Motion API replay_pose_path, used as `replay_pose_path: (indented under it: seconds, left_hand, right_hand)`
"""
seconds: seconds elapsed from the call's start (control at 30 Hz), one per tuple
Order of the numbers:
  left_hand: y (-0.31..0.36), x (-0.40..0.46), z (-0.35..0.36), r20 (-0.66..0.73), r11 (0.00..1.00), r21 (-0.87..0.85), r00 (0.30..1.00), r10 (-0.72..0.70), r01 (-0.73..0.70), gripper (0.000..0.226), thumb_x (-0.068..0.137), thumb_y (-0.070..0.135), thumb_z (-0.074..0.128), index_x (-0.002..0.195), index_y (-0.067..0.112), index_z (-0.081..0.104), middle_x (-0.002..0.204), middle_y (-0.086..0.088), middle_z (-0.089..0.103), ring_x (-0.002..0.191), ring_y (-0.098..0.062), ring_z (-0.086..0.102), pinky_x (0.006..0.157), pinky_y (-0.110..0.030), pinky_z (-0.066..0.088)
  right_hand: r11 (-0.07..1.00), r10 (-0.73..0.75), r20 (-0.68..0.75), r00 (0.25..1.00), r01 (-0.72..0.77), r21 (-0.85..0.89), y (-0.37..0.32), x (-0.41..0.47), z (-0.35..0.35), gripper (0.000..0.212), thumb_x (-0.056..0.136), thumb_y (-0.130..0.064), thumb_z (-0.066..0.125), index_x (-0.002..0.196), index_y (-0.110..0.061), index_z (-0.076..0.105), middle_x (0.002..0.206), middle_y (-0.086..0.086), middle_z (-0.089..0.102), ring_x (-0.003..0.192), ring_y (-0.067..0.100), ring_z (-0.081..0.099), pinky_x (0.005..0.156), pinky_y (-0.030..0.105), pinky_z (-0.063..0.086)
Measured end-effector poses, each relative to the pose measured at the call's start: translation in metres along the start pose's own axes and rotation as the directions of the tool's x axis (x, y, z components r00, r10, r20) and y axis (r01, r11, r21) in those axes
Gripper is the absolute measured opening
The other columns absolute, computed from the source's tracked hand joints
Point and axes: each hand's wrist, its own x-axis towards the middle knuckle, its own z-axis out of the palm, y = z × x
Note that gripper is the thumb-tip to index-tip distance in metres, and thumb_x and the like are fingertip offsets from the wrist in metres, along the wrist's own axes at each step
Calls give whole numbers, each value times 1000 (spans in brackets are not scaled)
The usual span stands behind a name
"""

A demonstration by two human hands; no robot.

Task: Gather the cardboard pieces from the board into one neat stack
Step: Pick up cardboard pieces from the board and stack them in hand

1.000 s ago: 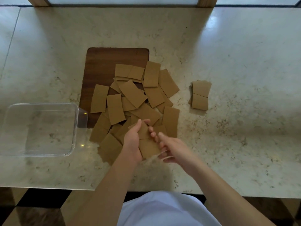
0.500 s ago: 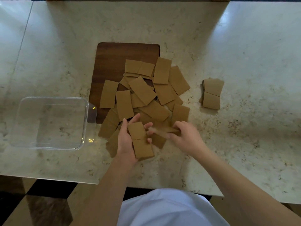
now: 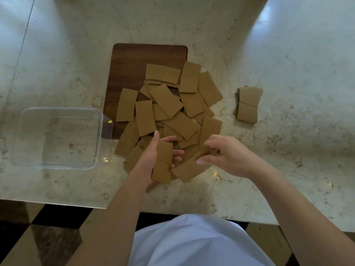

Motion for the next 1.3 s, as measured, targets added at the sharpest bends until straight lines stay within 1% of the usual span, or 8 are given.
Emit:
replay_pose_path:
  seconds: [0.1,0.27,0.5,0.63,0.77,0.97,1.17,1.3]
  left_hand:
    - [1,0,3,36,991,123,998,-56,51,76,91,81,35,126,26,74,116,-25,75,98,-37,76,77,-46,62]
    - [-1,-4,24,-89,966,214,988,-125,141,85,69,94,51,101,23,84,108,-14,80,96,-32,78,71,-45,64]
    - [-7,-12,30,121,994,-1,987,-106,107,67,105,57,35,134,7,69,138,-22,65,127,-38,63,103,-51,54]
    - [-13,-15,37,216,990,-24,968,-131,139,69,108,59,28,144,9,59,144,-18,62,132,-35,60,106,-48,53]
    - [-16,-18,39,229,995,-29,970,-84,93,68,107,60,30,144,10,58,143,-16,64,132,-32,61,100,-44,57]
    - [-17,-15,38,186,988,-56,973,-133,146,58,108,47,37,122,6,75,128,-21,71,111,-33,73,89,-46,61]
    - [-26,-13,45,247,967,-154,955,-162,203,68,108,57,29,121,9,77,126,-20,73,111,-35,73,90,-53,61]
    - [-34,-10,47,262,946,-226,950,-170,232,69,105,63,31,125,13,75,124,-20,74,105,-35,74,85,-51,61]
  right_hand:
    - [998,-24,92,995,19,52,-6,13,2,20,92,-39,75,75,-41,64,72,-32,64,57,-5,55,52,12,43]
    - [1000,-15,59,998,14,24,-12,31,17,23,91,-45,74,84,-30,57,77,-10,65,58,-1,57,53,20,41]
    - [977,40,-58,998,-27,212,6,20,20,22,88,-40,78,106,-36,66,99,-14,72,83,0,69,76,30,62]
    - [964,85,-76,993,-63,258,8,22,23,36,91,-34,77,124,-38,61,112,-19,65,90,2,69,80,29,63]
    - [939,103,-56,993,-78,335,12,21,26,44,93,-28,76,132,-36,58,124,-17,61,109,1,63,93,30,58]
    - [958,139,-13,990,-131,254,18,17,31,72,76,-38,88,137,-37,50,120,-19,51,108,-1,54,84,17,48]
    - [961,127,-168,978,-80,264,18,15,51,67,77,-33,89,136,-33,57,125,-17,56,118,9,53,93,29,52]
    - [965,156,-290,944,-83,250,13,17,62,60,77,-42,87,130,-34,59,114,-26,53,109,7,52,90,33,51]
